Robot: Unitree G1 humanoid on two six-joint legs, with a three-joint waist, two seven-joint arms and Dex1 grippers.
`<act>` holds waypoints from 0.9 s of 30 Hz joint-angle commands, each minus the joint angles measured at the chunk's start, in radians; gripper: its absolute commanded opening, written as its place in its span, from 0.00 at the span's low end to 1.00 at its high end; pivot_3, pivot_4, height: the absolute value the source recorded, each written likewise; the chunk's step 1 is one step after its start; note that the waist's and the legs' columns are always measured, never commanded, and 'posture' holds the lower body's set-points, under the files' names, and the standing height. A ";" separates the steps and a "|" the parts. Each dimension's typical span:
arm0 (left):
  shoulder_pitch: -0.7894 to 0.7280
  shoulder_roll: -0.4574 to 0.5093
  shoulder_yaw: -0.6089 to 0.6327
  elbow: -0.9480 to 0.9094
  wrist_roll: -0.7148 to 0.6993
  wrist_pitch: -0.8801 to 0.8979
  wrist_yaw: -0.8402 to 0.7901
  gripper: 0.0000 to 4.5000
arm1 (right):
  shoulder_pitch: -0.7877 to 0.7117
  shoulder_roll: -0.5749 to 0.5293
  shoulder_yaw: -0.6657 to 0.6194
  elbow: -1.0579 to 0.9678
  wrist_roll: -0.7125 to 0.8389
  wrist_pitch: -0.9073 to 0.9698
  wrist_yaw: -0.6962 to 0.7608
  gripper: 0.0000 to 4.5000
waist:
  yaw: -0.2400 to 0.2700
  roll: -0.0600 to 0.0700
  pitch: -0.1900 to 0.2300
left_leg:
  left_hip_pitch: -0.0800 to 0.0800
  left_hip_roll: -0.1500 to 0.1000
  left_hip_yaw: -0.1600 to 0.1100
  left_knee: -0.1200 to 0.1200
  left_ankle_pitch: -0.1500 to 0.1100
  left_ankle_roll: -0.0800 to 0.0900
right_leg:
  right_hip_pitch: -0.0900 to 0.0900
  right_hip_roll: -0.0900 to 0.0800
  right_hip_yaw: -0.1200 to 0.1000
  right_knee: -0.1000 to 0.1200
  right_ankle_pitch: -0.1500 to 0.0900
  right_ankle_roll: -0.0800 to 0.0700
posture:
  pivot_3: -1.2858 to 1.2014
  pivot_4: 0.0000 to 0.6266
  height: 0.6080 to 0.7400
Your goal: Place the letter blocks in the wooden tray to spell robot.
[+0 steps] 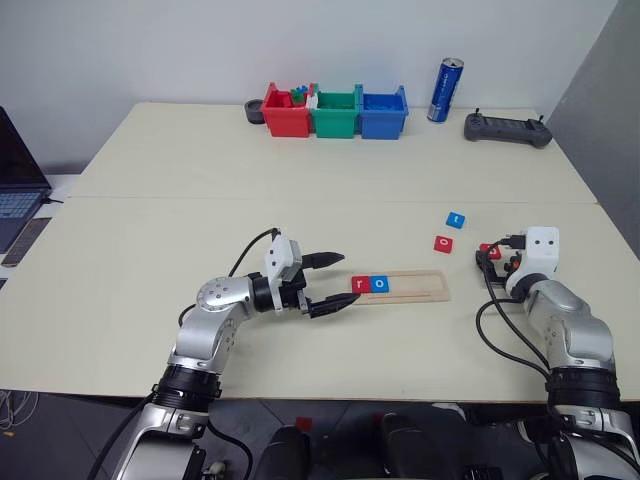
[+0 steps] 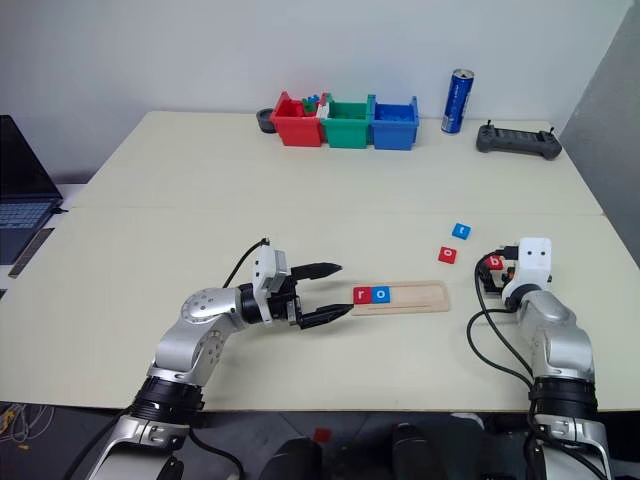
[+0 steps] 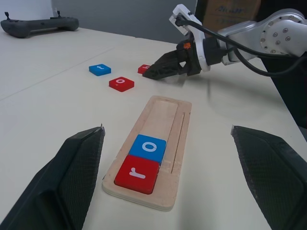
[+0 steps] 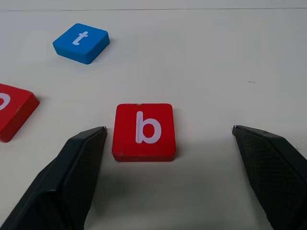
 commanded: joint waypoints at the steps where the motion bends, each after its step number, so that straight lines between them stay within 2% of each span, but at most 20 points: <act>1: 0.010 0.005 0.010 -0.045 -0.019 -0.010 0.007 1.00 | -0.001 0.008 0.008 0.005 -0.015 -0.015 0.000 0.78 | 0.000 0.000 0.000 | 0.000 0.000 0.000 0.000 0.000 0.000 | 0.000 0.000 0.000 0.000 0.000 0.000 | 0.52 0.24 1.00; 7: 0.016 0.002 0.008 -0.049 -0.018 -0.017 0.010 1.00 | 0.026 0.009 0.021 -0.036 -0.017 -0.014 0.003 0.32 | 0.001 0.000 0.000 | 0.000 0.000 0.000 0.000 0.000 0.000 | 0.000 0.000 0.000 0.000 0.000 0.000 | 0.52 0.24 1.00; 12: 0.017 -0.004 0.007 -0.053 -0.020 -0.025 0.020 1.00 | 0.108 -0.011 0.018 -0.208 -0.022 0.059 -0.006 0.32 | 0.002 0.000 0.000 | 0.000 0.000 0.000 0.000 0.000 0.000 | 0.000 0.000 0.000 -0.001 0.000 0.000 | 0.52 0.24 1.00; 20: 0.024 -0.011 0.001 -0.048 -0.018 -0.031 0.018 1.00 | 0.302 0.019 -0.043 -0.629 0.054 0.340 -0.043 0.32 | 0.003 0.000 0.000 | -0.001 0.000 -0.001 0.000 0.000 0.000 | 0.000 0.000 0.000 -0.001 0.000 0.000 | 0.52 0.24 1.00; 25: 0.016 -0.021 -0.003 -0.037 -0.014 -0.034 0.015 1.00 | 0.347 0.070 -0.030 -0.685 0.050 0.390 -0.072 0.32 | 0.000 0.000 0.000 | 0.000 0.000 0.000 0.000 0.000 0.000 | 0.000 0.000 0.000 -0.001 0.000 0.000 | 0.52 0.24 1.00; 27: 0.015 -0.022 -0.004 -0.035 -0.014 -0.035 0.011 1.00 | 0.354 0.086 -0.019 -0.678 0.043 0.388 -0.079 0.48 | 0.000 0.000 0.000 | 0.000 0.000 0.000 0.000 0.000 0.000 | 0.000 0.000 0.000 -0.001 0.000 0.000 | 0.52 0.24 1.00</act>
